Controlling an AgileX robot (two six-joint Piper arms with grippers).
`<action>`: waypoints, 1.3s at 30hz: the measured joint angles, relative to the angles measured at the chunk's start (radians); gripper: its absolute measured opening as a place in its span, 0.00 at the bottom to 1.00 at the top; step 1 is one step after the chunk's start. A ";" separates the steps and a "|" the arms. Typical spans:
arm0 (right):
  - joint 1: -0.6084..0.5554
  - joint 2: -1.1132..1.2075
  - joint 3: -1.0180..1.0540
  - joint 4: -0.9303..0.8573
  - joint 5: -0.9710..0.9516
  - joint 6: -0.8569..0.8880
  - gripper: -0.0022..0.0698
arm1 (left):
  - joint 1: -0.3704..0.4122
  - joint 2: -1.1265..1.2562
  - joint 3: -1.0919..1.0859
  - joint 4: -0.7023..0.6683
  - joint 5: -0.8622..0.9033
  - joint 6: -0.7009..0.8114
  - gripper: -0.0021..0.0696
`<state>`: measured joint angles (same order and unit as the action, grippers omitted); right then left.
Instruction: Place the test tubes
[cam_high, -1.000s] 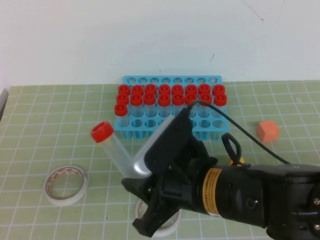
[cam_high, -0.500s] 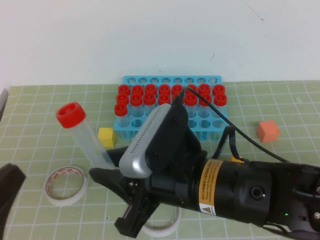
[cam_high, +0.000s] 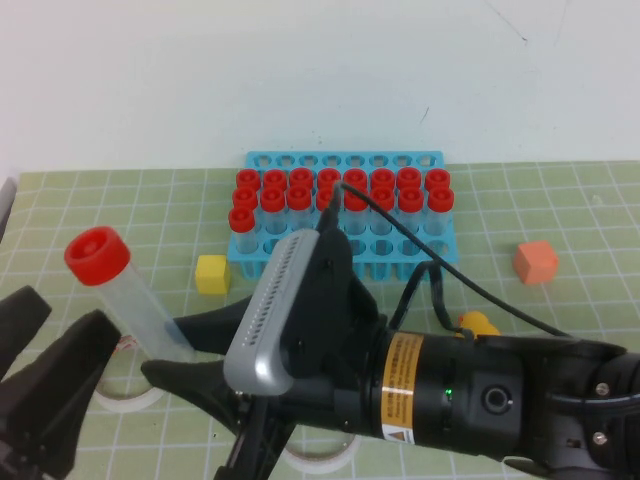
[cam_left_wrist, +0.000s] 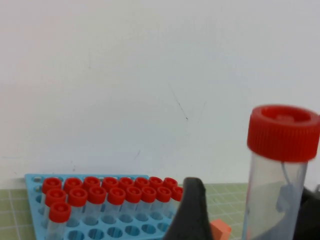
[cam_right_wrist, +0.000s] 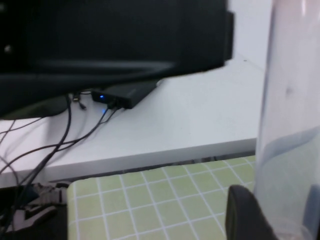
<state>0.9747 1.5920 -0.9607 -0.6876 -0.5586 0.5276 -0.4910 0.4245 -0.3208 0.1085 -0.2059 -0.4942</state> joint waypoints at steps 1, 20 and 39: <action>0.000 0.006 0.000 -0.008 -0.011 0.005 0.36 | 0.000 0.009 0.000 0.000 -0.007 -0.008 0.76; 0.000 0.100 0.000 -0.075 -0.130 0.012 0.36 | 0.000 0.067 0.000 0.005 -0.082 -0.056 0.62; 0.000 0.100 0.000 -0.082 -0.130 0.012 0.36 | 0.000 0.067 0.000 0.006 -0.074 -0.035 0.40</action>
<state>0.9747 1.6917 -0.9607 -0.7693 -0.6886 0.5398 -0.4910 0.4918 -0.3208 0.1147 -0.2798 -0.5292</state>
